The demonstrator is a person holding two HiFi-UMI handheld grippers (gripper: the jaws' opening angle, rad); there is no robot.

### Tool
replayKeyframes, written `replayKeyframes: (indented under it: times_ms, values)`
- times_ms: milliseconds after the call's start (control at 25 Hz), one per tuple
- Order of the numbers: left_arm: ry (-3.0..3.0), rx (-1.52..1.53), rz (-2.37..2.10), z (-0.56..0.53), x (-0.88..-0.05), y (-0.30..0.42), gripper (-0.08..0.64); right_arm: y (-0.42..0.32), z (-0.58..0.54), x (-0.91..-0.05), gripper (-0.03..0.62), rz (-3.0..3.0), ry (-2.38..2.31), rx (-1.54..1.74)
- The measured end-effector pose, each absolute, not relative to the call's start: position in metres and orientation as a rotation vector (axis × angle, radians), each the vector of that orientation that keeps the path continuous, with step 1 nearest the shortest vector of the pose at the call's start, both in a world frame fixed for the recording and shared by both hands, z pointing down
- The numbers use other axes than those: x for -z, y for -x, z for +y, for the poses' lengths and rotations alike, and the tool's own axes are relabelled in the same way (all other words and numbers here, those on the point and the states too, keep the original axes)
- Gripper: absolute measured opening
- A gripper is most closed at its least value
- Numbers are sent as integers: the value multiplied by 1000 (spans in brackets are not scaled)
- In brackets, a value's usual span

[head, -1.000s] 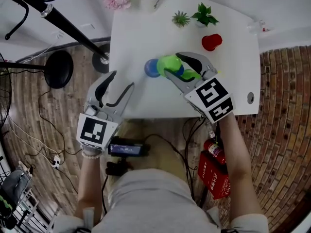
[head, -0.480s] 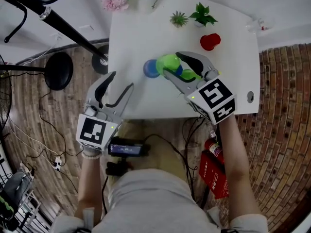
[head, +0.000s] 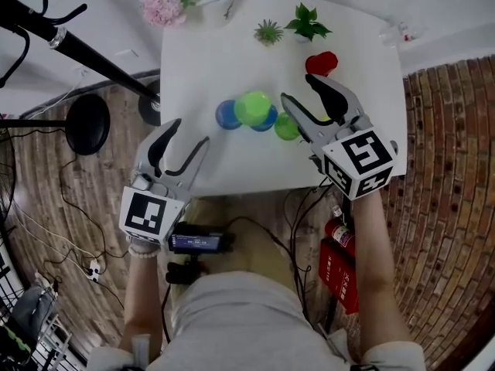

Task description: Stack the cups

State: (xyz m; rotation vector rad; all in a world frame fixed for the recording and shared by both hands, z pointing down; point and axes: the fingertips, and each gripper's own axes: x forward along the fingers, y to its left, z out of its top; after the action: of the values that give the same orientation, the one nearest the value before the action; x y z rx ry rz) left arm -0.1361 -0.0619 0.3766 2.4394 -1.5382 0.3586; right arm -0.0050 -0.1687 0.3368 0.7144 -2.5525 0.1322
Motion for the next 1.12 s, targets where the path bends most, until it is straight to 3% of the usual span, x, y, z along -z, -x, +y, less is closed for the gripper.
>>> replayKeyframes:
  times_ms: [480, 920, 1120]
  values:
    - [-2419, -368, -1534, -65, -382, 131, 221, -83, -254, -379, 222, -2312, -1027, -103]
    - [-2395, -377, -1535, -69, -389, 134, 218, -106, -305, -440, 222, -2258, -1125, -437]
    - [-2399, -377, -1529, -67, -394, 134, 216, -104, -309, -459, 222, -2209, -1087, -418]
